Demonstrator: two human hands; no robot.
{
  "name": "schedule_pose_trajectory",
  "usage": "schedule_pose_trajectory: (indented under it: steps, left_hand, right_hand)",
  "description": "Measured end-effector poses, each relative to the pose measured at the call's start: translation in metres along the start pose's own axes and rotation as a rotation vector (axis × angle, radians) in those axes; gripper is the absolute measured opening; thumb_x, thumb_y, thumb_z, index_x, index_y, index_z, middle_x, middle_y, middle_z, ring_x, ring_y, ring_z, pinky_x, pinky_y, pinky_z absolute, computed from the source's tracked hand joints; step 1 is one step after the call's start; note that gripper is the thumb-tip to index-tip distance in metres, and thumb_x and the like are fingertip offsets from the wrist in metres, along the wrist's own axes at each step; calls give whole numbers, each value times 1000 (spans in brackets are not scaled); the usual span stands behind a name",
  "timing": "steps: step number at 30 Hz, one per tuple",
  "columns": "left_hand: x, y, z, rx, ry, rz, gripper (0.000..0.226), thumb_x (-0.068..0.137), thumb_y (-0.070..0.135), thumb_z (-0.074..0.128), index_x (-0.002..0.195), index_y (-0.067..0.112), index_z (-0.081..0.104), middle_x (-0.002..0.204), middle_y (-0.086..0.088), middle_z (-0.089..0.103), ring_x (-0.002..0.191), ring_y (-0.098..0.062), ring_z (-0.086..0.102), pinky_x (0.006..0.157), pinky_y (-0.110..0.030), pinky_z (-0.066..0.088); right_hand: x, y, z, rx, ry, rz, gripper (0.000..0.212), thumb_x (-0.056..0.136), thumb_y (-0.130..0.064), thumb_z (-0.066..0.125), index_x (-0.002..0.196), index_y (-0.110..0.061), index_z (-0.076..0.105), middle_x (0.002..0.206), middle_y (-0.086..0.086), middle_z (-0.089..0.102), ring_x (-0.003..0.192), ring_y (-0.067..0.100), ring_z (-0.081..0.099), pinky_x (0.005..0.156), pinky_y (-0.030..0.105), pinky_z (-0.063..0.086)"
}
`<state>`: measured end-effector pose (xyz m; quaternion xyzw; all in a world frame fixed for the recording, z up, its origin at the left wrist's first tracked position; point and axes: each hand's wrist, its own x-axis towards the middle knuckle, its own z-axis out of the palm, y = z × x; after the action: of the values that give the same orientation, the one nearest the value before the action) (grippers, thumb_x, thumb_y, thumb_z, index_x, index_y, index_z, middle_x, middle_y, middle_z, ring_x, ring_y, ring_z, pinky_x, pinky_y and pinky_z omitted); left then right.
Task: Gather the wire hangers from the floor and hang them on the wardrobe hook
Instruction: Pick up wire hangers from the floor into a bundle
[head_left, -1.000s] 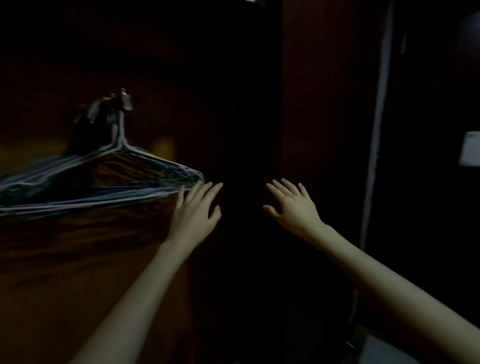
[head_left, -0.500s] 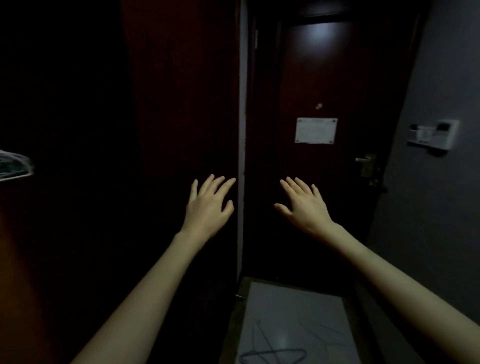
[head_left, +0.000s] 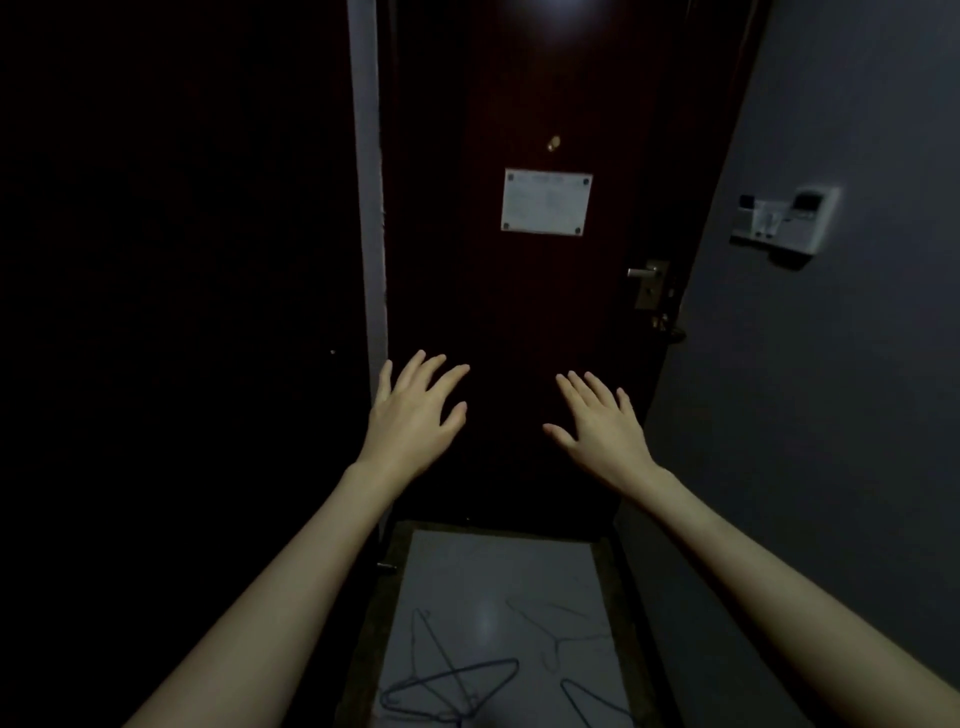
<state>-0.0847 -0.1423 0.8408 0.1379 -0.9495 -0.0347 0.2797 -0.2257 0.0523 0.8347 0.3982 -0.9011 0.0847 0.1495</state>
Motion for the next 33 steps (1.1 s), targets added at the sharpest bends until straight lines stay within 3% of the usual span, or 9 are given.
schedule_pose_trajectory:
  steps: [7,12,18,23,27,31,33]
  left_hand:
    - [-14,-16,122,-54,-116,20,49,98,43,32,145,30,29,155,1,22,145,-17,7,115,-40,-8]
    - [-84,-39,266,-48,-211,88,77,78,56,3,144,29,32,153,-2,27,144,-19,14,111,-37,-10]
    - [-191,-47,449,-103,-338,101,71,80,52,15,137,24,46,142,-7,45,135,-26,36,113,-48,12]
    - [-283,-60,587,-135,-389,149,52,80,40,38,119,18,63,118,-11,64,113,-34,59,94,-60,38]
    - [-345,-80,688,-93,-426,170,51,77,39,40,117,19,64,114,-9,67,108,-31,63,91,-59,42]
    - [-393,-103,773,-105,-435,157,54,78,41,36,119,19,62,117,-8,65,111,-28,60,102,-48,34]
    - [-414,-113,805,-122,-444,153,56,79,42,34,123,19,60,120,-9,63,115,-29,58,102,-52,34]
  right_hand:
    - [3,24,104,49,-95,161,66,97,-45,38,150,-17,10,159,2,7,146,18,0,118,44,5]
    - [-41,32,254,48,-155,224,66,97,-46,35,150,-18,7,159,1,3,146,17,-1,118,43,4]
    - [-128,54,447,11,-304,275,67,97,-47,33,150,-17,4,159,1,3,146,17,2,116,42,5]
    - [-195,68,597,9,-368,317,67,97,-46,34,150,-18,5,159,2,3,146,19,3,116,42,7]
    - [-241,72,713,1,-447,318,68,97,-47,32,150,-18,2,159,3,-1,146,19,2,116,43,7]
    - [-273,73,816,26,-474,301,68,97,-48,33,150,-18,3,159,3,0,146,19,3,116,43,8]
    - [-286,72,858,42,-480,286,68,97,-48,33,150,-18,2,159,3,0,146,19,2,116,42,7]
